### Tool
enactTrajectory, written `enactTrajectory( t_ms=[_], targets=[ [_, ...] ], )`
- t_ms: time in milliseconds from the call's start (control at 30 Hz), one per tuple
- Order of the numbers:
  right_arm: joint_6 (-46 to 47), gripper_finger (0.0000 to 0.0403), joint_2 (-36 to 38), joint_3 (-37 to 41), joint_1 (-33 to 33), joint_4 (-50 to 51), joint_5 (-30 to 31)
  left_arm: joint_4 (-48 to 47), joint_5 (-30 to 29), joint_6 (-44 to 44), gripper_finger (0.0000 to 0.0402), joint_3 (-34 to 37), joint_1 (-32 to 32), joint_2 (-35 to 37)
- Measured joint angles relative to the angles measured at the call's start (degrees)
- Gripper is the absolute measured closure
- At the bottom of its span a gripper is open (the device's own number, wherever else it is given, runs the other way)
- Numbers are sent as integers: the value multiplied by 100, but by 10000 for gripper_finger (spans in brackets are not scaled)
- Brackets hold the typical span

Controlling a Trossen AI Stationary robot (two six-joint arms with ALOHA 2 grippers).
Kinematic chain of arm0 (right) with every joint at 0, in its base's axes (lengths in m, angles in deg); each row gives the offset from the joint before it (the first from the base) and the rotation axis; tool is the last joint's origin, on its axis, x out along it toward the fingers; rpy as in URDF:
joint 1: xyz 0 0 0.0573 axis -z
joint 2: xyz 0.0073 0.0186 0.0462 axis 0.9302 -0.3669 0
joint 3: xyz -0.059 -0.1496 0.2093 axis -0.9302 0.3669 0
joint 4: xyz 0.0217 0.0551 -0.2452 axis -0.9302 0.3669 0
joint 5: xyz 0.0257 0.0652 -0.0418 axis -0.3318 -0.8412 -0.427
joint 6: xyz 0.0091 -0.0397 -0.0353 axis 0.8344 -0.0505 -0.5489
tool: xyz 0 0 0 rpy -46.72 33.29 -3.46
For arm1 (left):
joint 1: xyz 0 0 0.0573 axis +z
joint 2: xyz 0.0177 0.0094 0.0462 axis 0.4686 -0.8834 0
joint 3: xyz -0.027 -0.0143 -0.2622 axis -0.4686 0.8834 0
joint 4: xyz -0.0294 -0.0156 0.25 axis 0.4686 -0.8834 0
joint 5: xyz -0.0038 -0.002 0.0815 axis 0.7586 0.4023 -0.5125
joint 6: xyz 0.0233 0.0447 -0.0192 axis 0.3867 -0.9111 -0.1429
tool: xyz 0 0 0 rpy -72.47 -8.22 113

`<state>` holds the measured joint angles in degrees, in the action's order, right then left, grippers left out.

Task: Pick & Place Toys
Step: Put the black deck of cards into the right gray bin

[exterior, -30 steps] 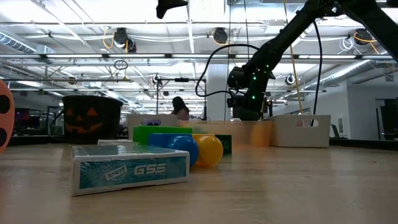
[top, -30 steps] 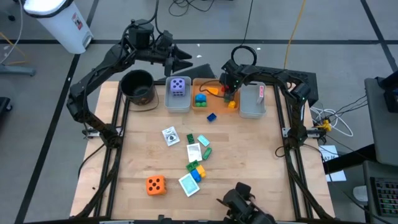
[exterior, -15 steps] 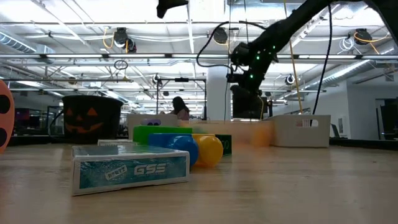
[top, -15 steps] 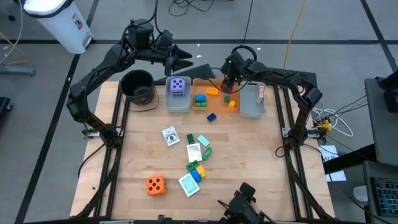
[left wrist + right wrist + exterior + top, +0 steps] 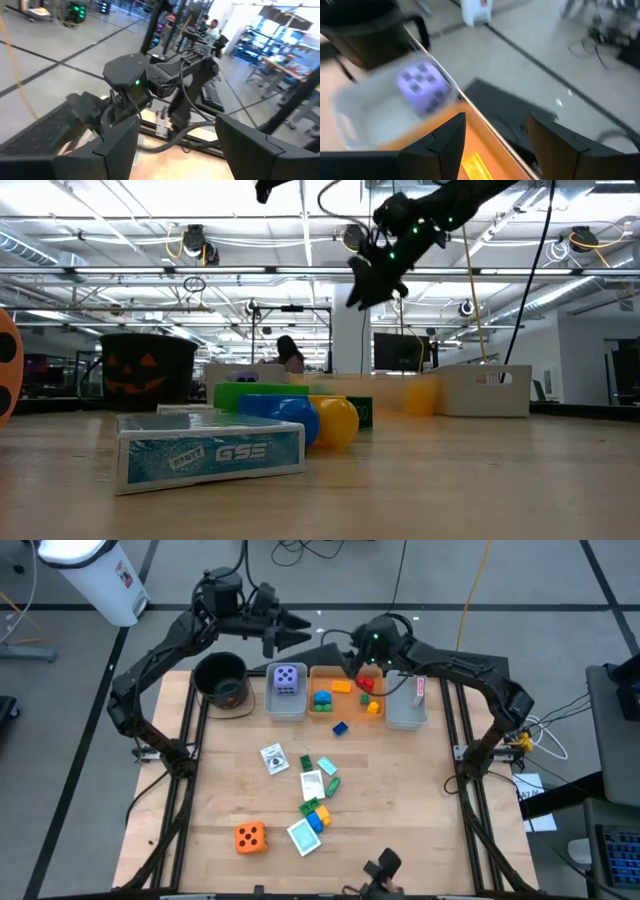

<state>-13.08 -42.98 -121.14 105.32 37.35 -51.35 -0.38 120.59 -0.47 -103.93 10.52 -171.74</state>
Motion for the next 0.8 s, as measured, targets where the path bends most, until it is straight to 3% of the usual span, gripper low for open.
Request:
enactTrajectory(
  t_ms=[333, 500, 633, 800],
  targets=[
    [601, 203, 459, 2, -732, -426, 54, -697, -22, -520, 131, 4, -72, 614],
    [678, 204, 1020, 2, -1196, -270, 761, -850, -170, -651, 131, 147, -72, 1048],
    [562, 204, 1609, 2, -1687, -146, 1347, -648, -173, -568, 131, 701, -72, 1415],
    [542, 205, 2185, 4, -2222, 202, 1535, 286, -395, -163, 131, 1957, -113, 2151]
  ],
)
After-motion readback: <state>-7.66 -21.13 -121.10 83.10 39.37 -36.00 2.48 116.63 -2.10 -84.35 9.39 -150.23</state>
